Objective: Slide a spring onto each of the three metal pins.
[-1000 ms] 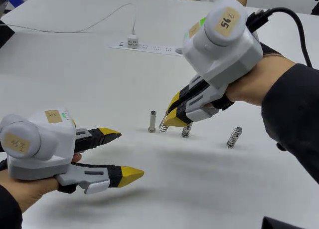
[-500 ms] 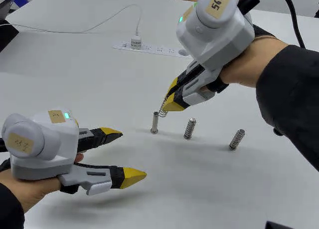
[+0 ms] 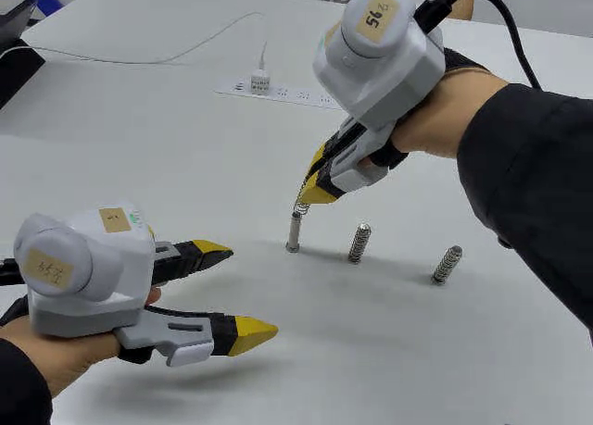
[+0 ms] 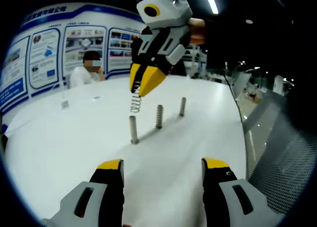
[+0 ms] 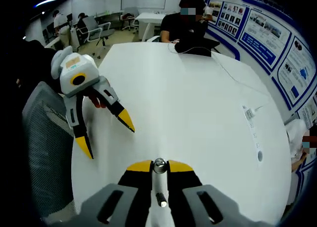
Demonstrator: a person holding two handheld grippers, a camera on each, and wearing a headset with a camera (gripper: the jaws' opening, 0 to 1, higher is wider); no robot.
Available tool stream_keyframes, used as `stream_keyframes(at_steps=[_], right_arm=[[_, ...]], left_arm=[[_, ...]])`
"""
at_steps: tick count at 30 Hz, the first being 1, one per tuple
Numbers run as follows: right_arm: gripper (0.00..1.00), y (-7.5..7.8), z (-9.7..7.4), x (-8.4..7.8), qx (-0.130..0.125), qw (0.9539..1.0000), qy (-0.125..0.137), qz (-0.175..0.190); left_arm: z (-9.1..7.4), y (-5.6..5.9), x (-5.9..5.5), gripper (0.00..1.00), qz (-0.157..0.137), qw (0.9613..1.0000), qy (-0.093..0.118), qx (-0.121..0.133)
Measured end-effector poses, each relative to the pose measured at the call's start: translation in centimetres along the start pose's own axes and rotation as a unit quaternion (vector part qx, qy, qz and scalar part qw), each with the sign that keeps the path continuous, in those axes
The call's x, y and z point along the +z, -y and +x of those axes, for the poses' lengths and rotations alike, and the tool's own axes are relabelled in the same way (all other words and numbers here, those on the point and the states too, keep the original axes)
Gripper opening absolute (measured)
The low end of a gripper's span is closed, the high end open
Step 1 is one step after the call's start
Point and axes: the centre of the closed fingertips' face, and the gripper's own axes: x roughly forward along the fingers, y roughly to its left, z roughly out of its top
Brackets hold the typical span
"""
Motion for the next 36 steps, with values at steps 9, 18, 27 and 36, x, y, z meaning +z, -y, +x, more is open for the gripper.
stream_keyframes(at_steps=[9,18,27,36], right_arm=[[0.12,0.3,0.6,-0.2,0.005,0.9999,-0.009,0.002],[0.12,0.8,1.6,-0.5,0.005,0.9997,-0.023,0.000],[0.12,0.7,2.8,-0.7,0.013,0.9993,-0.034,0.004],[0.12,0.5,4.2,-1.6,0.018,0.9986,-0.048,0.006]], left_arm=[[0.0,0.0,-0.2,0.64,-0.001,1.0000,-0.002,0.000],[-0.1,-0.1,-0.3,0.64,-0.001,1.0000,-0.003,0.001],[-0.2,-0.2,-0.4,0.63,-0.003,1.0000,-0.003,0.001],[0.0,0.0,-0.5,0.63,-0.003,1.0000,-0.004,-0.002]])
